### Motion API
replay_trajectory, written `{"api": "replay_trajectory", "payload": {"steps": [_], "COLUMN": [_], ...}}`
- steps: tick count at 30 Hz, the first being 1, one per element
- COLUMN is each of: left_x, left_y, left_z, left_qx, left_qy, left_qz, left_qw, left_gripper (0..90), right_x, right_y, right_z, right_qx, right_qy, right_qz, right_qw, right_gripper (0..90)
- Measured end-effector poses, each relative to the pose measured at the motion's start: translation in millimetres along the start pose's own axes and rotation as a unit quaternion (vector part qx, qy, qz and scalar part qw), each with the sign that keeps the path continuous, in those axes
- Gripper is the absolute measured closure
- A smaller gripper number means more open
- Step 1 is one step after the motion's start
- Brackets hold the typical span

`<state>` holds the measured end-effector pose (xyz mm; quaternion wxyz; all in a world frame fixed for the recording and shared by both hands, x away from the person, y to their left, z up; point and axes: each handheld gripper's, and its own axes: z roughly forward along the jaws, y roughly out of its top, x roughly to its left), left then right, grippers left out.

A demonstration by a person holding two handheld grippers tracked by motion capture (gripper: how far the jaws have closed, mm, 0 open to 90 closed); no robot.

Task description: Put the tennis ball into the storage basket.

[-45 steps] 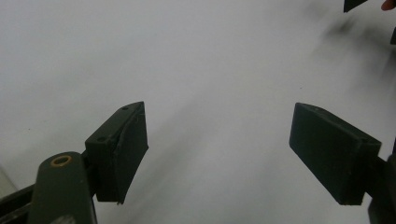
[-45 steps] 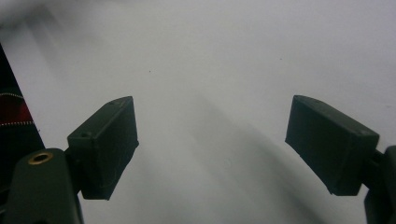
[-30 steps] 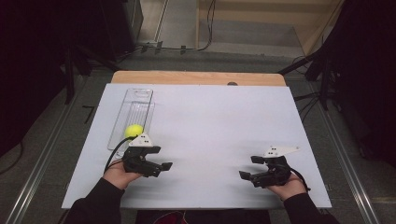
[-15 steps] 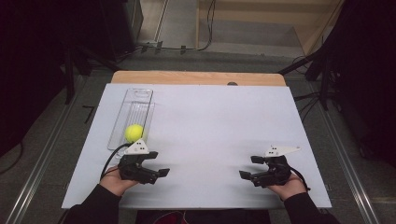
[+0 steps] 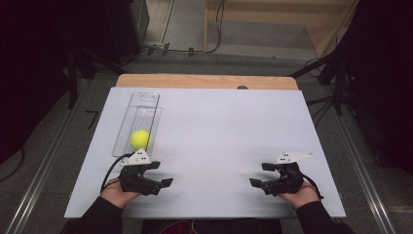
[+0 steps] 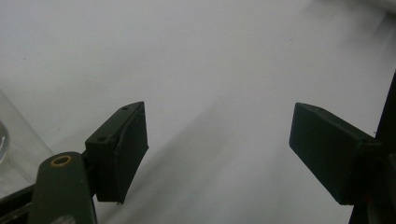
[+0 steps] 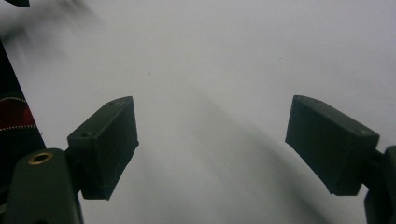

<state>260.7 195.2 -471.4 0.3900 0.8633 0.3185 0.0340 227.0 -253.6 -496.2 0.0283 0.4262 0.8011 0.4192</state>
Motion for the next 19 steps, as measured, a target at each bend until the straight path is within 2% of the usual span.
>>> {"api": "replay_trajectory", "payload": {"steps": [7, 19], "left_x": [3.0, 4.7], "left_y": [-3.8, -4.3], "left_z": [-1.7, -1.4], "left_qx": [0.002, 0.002], "left_qy": [0.007, 0.005], "left_qz": [-0.002, -0.005], "left_qw": [1.0, 1.0], "left_gripper": [19.8, 19.8], "right_x": [0.1, -0.2], "right_y": [-0.1, -0.2], "right_z": [0.3, 0.7], "right_qx": [0.001, 0.001], "right_qy": [-0.001, -0.001], "right_qz": [0.0, 0.001], "right_qw": [1.0, 1.0], "right_gripper": [14.9, 14.9]}}
